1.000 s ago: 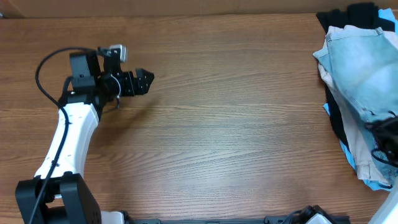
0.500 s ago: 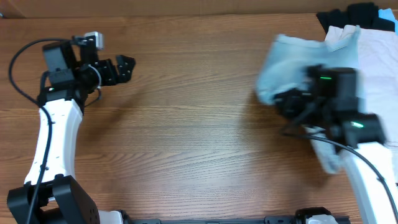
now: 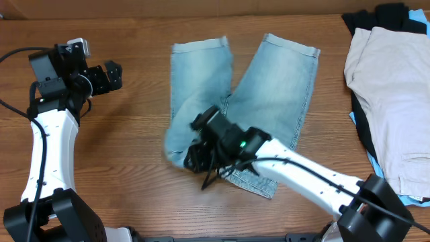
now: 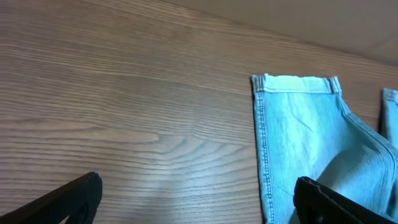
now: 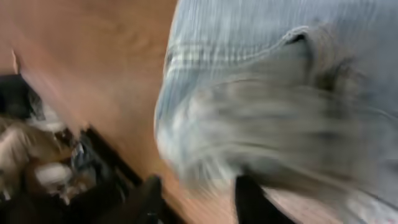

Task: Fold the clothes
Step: 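Pull the denim shorts off the stack and lay them flat mid-table, then grasp the left leg hem of the shorts with the left gripper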

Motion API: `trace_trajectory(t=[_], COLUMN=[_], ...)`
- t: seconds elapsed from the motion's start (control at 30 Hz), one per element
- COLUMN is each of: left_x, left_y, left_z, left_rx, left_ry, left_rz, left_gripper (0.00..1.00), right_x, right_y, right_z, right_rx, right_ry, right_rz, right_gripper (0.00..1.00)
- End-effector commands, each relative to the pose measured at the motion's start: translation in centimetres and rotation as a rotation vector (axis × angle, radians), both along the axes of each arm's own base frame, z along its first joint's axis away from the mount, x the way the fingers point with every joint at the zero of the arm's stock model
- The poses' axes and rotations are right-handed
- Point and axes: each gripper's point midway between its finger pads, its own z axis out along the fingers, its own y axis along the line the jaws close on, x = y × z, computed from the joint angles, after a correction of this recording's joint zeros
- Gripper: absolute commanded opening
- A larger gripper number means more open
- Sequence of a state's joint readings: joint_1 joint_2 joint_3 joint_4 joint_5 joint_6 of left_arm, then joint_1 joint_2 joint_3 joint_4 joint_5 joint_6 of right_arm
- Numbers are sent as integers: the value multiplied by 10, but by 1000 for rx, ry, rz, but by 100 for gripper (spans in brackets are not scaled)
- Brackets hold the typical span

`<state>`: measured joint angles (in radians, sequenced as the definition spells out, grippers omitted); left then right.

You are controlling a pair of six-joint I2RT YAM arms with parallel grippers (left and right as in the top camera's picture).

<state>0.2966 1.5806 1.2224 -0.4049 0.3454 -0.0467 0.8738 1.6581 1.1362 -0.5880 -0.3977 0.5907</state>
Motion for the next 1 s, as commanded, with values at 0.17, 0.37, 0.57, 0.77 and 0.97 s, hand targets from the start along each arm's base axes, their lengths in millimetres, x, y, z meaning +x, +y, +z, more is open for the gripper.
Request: trace_trajectory(t=[0.17,0.37,0.57,0.77,0.97], left_x=[7,26,57,76,74], left_y=[-9,-72,-131,-156,-159], left_z=[9,6,-35,-94,-138], left_rx=[70,159,257,134,77], left_ry=[-26,-87,-96,-38,56], left_rz=[-54,-261,-360,-313,-270], left_gripper=[100,100,100,98,94], right_x=[31,81,95,98,100], right_y=[-38,-122,-185,-218,-223], right_z=[34,38,26,21,21], right_rx=[-25,-204,-341,-445,-463], right_ry=[-71,-161,-122,-122,-129], right_rz=[-126,-350,-468,-538,-550], right_gripper=[72,76,76,77,77])
